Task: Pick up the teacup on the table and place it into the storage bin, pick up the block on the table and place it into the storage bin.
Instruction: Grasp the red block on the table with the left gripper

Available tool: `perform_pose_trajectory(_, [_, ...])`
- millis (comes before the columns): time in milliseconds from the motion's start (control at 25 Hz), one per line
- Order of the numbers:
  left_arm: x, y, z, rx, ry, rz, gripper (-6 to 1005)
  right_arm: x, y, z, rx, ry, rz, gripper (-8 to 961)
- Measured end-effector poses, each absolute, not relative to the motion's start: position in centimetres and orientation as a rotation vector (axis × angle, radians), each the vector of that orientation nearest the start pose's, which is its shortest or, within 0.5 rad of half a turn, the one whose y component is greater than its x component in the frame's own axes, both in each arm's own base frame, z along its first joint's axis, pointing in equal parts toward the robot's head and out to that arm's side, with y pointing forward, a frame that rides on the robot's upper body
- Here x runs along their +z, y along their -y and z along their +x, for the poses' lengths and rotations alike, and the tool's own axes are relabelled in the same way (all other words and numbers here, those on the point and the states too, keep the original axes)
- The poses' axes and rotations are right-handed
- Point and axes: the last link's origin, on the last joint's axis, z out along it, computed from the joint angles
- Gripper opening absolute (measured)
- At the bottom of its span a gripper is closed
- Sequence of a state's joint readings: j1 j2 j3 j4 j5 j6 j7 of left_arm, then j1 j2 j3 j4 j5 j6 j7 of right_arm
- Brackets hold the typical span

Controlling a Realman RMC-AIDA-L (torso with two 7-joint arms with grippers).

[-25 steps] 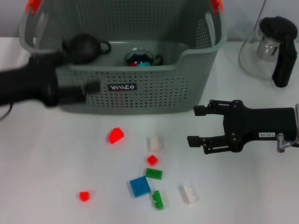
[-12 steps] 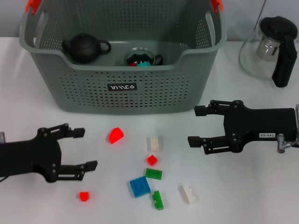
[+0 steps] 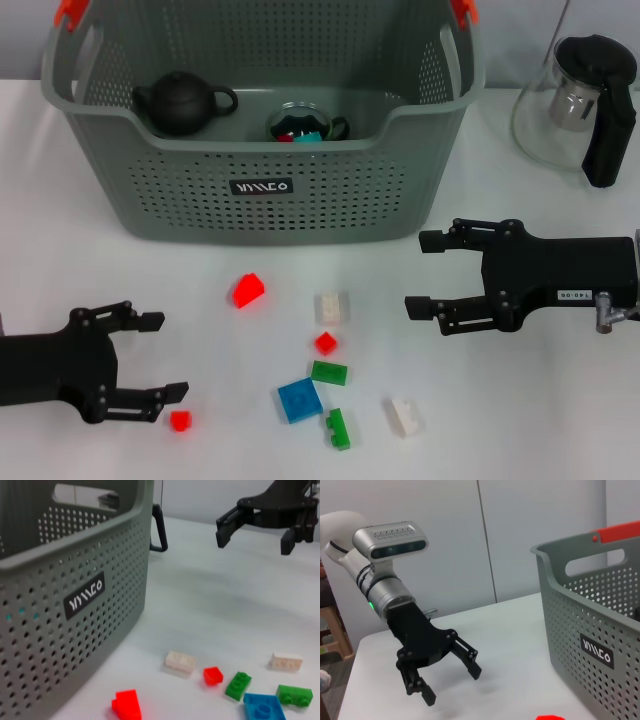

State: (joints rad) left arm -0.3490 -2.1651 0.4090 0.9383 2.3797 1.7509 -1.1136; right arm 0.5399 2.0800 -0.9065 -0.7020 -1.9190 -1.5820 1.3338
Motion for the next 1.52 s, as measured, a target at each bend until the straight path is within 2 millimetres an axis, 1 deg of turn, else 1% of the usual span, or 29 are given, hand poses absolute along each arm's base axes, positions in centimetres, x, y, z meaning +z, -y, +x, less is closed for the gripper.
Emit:
perform_pose_trajectory(40, [2.3, -24.8, -33.1, -0.340, 0.473, -2.757, 902, -1.8, -32.6, 23.3, 0.667, -0.385, -2.909, 911])
perform_pose_trajectory(200, [2.2, -24.5, -33.5, -0.308, 0.490, -2.770, 901, -1.8, -32.6, 23.3, 0.666, -0.387, -2.909, 911])
perform_pose_trajectory(400, [2.0, -24.5, -33.4, -0.295, 0.473, -2.787, 900, -1.8, -32.6, 23.3, 0.665, -0.388, -2.908, 911])
perform_pose_trajectory(480, [1.8, -24.5, -33.3, -0.286, 0.463, -2.802, 835, -1.8, -32.6, 23.3, 0.664, -0.388, -2.908, 911])
perform_pose_trajectory(720, [0.8, -24.6, -33.6, -0.254, 0.462, -2.827, 753, -1.8, -32.6, 23.4, 0.663, -0.387, -2.907, 910])
perform_pose_trajectory(920, [0.3, -24.4, -34.1, -0.230, 0.433, -2.817, 623, -1.7, -32.6, 23.4, 0.661, -0.387, -2.907, 910])
perform_pose_trajectory(1160, [-0.1, -24.3, -34.4, -0.233, 0.391, -2.809, 590, -1.6, -32.7, 23.4, 0.658, -0.384, -2.906, 910])
perform_pose_trajectory(1520, [-0.1, -24.5, -34.4, -0.224, 0.379, -2.799, 581, -1.6, -32.7, 23.4, 0.658, -0.384, -2.906, 911])
